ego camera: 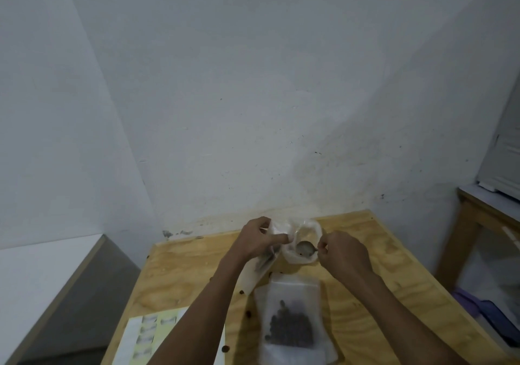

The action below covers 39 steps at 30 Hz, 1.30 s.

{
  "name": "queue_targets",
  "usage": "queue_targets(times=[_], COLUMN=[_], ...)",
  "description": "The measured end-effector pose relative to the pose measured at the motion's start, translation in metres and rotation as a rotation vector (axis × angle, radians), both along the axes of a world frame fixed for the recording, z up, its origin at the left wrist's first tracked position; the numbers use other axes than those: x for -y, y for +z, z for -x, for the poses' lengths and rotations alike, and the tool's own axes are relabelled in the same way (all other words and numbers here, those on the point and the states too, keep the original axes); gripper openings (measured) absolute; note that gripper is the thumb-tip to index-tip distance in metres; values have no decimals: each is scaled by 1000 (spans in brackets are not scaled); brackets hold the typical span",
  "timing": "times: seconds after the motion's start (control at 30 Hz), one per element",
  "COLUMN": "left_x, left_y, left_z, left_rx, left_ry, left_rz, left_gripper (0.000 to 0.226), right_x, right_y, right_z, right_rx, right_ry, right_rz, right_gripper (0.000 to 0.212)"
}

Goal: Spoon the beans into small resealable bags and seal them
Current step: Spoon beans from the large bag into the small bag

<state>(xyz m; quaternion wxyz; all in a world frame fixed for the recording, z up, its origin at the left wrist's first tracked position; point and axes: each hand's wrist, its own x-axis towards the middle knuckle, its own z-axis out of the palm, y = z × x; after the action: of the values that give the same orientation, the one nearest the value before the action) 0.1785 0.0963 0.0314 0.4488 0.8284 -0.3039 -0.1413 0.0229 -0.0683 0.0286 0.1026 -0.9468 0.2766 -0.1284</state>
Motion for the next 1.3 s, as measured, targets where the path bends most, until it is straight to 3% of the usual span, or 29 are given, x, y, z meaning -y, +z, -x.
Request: queue_targets(times=[0.1,0.23,0.33,0.63,0.83,0.97,1.03,1.1,1.2,1.3], left_x=[11,25,33,42,34,29,24,20,11,2], left_y=[4,5,5,32,32,34,34,32,29,21], left_z=[-2,-2,3,11,9,6,5,2,-3,-9], left_rx=[-79,-125,-136,-16,-37,-59,-49,-17,38,100], left_ry=[-62,-94,-103,-102,-98,-113,-107,-91,-64,-32], left_rz=[-19,-81,-146,87,59,81,70,42,-52,-166], left_gripper=[39,71,62,68,50,20,29,47,52,84], right_x=[-2,2,4,6,10,5,4,4,4,5], right_y=[-13,-23,-26,-23,-32,-33,-31,-28,-25,-21], right_z=[2,3,4,-4,-13,-16,-16,-17,-17,-16], right_rx=[-3,20,9,32,110,176,186,185,212,246], right_ry=[34,37,29,-9,-69,-67,-79,-116,-152,-151], right_rz=[49,91,78,-262,-589,-736,-814,-863,-897,-902], right_gripper=[23,24,23,18,22,21,18,29,47,46])
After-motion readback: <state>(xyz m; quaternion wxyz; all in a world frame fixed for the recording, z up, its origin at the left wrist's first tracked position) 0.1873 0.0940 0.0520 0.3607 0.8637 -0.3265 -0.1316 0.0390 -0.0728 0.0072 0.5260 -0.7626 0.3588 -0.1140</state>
